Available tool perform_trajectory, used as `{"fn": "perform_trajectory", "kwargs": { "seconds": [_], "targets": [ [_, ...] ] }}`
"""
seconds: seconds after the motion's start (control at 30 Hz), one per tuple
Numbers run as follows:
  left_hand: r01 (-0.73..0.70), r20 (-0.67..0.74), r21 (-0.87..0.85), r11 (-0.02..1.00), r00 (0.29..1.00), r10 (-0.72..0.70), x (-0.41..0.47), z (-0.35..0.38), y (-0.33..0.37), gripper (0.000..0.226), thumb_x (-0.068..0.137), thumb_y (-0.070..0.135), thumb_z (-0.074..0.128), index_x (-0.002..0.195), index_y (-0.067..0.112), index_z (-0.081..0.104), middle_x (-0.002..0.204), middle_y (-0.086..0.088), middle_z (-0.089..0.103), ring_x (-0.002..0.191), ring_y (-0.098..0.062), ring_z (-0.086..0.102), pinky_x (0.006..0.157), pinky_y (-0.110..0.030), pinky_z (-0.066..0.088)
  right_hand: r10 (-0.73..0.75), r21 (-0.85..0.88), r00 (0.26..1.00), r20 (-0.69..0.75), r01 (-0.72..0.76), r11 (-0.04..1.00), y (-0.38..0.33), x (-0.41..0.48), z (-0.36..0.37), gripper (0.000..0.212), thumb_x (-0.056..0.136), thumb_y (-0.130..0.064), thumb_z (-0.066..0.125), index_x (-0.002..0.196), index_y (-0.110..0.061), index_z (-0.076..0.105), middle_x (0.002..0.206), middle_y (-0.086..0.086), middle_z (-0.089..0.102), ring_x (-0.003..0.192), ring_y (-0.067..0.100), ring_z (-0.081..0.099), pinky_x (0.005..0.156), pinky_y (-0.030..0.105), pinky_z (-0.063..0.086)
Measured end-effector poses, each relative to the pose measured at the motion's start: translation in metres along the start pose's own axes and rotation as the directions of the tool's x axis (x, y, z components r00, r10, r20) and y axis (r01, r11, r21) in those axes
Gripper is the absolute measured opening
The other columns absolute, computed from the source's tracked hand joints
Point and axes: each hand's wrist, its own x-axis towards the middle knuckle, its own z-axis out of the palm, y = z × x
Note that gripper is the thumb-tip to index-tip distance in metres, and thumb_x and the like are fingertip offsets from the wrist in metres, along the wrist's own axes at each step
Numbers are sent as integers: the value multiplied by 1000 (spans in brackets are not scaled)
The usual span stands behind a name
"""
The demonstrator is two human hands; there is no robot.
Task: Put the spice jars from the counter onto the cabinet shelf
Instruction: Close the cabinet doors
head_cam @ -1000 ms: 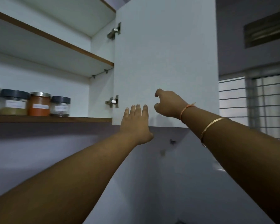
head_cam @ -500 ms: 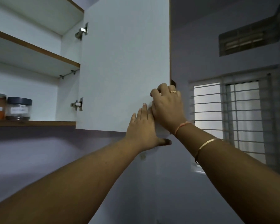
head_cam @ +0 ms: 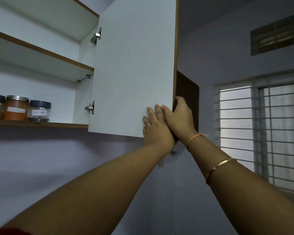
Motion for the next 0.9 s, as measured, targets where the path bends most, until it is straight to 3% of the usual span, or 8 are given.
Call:
{"fn": "perform_trajectory", "kwargs": {
  "seconds": [0.13,0.23,0.3,0.4,0.47,0.57,0.67,0.9],
  "targets": [
    [38,-33,-84,996,999,-41,-5,-18,-6,97,88,37,61,149,21,-13,159,-8,-10,146,-34,1,116,-44,18,-12,-67,999,-32,9,998,-25,-14,7,29,91,-35,57,110,-16,47,82,-13,54,78,11,59,69,28,50],
    [14,-37,-96,995,999,-18,-14,-44,-17,94,88,41,59,150,18,-9,159,-9,-5,146,-32,4,116,-42,18,-51,-96,998,-40,47,994,-50,-26,14,29,90,-37,57,105,-16,43,74,-13,51,66,6,54,61,26,48],
    [-39,-36,-119,992,999,35,-23,-70,-28,88,87,39,59,150,14,3,157,-14,11,143,-32,18,116,-42,25,-84,-98,996,-42,79,992,-70,-35,23,29,89,-38,57,101,-17,40,71,-11,50,60,4,50,52,22,40],
    [-133,-109,-155,979,987,117,-42,-113,-46,66,88,31,60,141,9,28,137,-11,43,123,-23,48,101,-34,44,-105,-37,994,1,105,994,-101,-47,42,26,87,-36,57,93,-17,41,71,-7,52,58,8,52,51,21,40],
    [-150,-118,-132,980,984,135,-55,-145,-62,64,85,29,63,138,10,31,129,-8,48,111,-18,54,90,-27,48,-109,19,994,32,108,994,-124,-56,60,25,85,-36,58,92,-18,43,76,-4,57,63,11,57,55,26,47],
    [-106,-51,-89,990,994,101,-69,-188,-87,64,79,27,68,131,11,34,115,-6,55,95,-18,59,77,-35,55,-119,71,991,57,115,991,-155,-69,89,27,83,-38,58,97,-21,43,92,0,61,77,16,61,64,31,54],
    [-22,-43,-13,1000,999,22,-78,-222,-114,56,77,25,70,122,11,39,100,-3,58,81,-17,59,60,-28,48,-119,153,990,76,106,983,-181,-82,120,32,83,-35,60,106,-20,45,102,-1,52,88,18,59,72,33,53],
    [91,-77,47,995,993,-88,-90,-283,-179,37,83,16,67,115,10,48,86,4,54,71,-8,54,53,-16,40,-136,233,965,223,82,969,-234,-107,193,68,86,-40,59,142,-16,28,131,10,49,109,26,57,91,38,52]
  ]
}}
